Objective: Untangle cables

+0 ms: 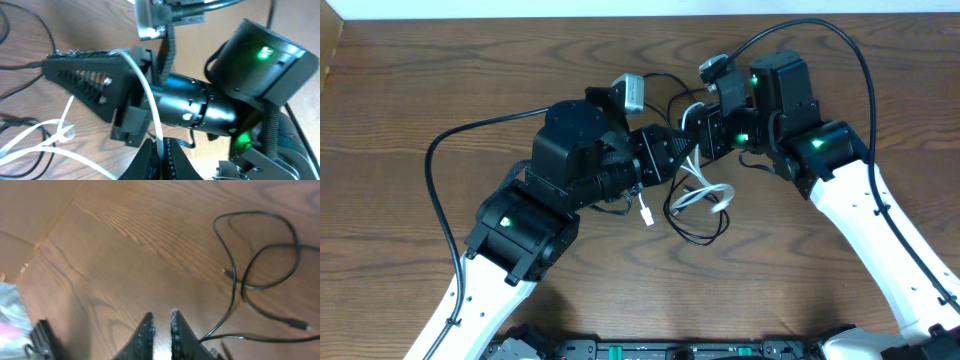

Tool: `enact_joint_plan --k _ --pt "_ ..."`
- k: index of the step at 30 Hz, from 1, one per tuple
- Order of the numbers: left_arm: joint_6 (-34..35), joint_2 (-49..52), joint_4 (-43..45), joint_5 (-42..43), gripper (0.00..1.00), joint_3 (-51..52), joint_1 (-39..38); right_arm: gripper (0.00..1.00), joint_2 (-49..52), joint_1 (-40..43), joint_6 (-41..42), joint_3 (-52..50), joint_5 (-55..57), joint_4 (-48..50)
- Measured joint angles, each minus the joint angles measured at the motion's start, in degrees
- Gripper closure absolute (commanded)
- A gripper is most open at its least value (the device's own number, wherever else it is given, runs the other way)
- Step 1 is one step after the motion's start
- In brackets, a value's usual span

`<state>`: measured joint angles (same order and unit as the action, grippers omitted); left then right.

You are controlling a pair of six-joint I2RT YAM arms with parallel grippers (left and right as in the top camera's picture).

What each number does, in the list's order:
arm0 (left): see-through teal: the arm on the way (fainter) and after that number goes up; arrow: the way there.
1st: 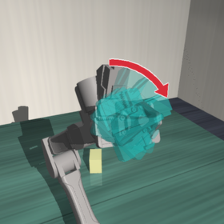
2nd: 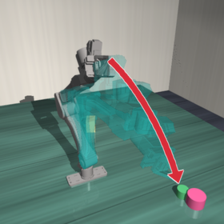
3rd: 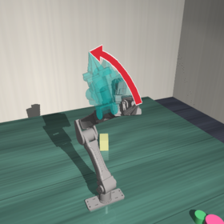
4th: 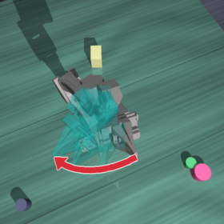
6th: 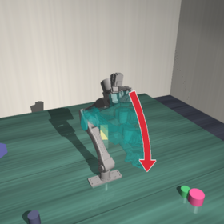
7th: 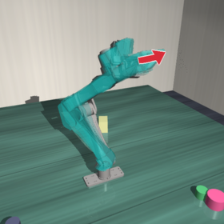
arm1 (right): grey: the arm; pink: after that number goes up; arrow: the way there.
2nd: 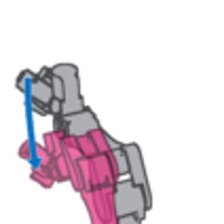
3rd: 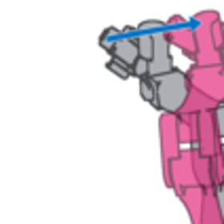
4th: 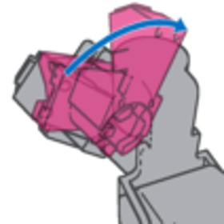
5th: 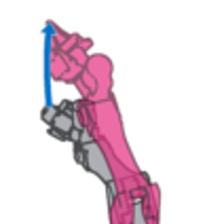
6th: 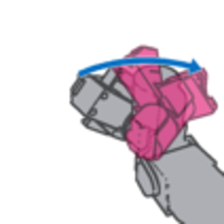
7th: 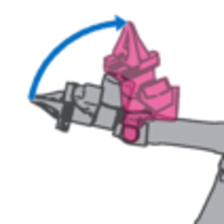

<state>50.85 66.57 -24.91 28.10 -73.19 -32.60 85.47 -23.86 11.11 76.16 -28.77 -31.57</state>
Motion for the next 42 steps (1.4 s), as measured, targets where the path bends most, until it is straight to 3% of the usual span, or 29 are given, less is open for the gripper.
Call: enact_joint_plan --k 7,9,11,12,16,20,26,42 --pt "0.2 0.0 -9.25 -8.7 0.92 0.0 2.54 0.99 0.0 0.0 5.73 0.0 -0.11 -1.68" --pt "0.09 0.0 -12.26 -12.96 0.83 0.0 3.43 0.99 0.0 0.0 8.24 0.0 -0.7 -2.23" --pt "0.04 0.0 -14.88 -17.33 0.59 0.0 4.33 0.99 0.0 0.0 10.93 0.0 -2.4 -2.43" --pt "0.17 0.0 -16.26 -19.65 0.54 0.0 4.81 0.99 0.0 0.0 11.72 0.0 -3.04 -2.45" --pt "-0.5 0.0 -18.75 -26.12 0.49 0.0 6.03 0.99 0.0 0.0 16.46 0.0 -7.17 -2.45" --pt "-1.77 -0.02 -18.82 -27.58 0.48 0.0 6.14 0.98 0.0 -0.13 24.44 0.0 -10.03 -2.43" --pt "-5.14 -0.04 -18.69 -22.38 0.48 0.0 6.14 0.98 0.0 -0.9 38.05 0.0 -10.29 -1.09" --pt "-25.2 -0.04 -18.18 -10.29 0.54 0.0 6.14 0.98 0.0 -2.89 60.63 0.0 -7.65 2.34"
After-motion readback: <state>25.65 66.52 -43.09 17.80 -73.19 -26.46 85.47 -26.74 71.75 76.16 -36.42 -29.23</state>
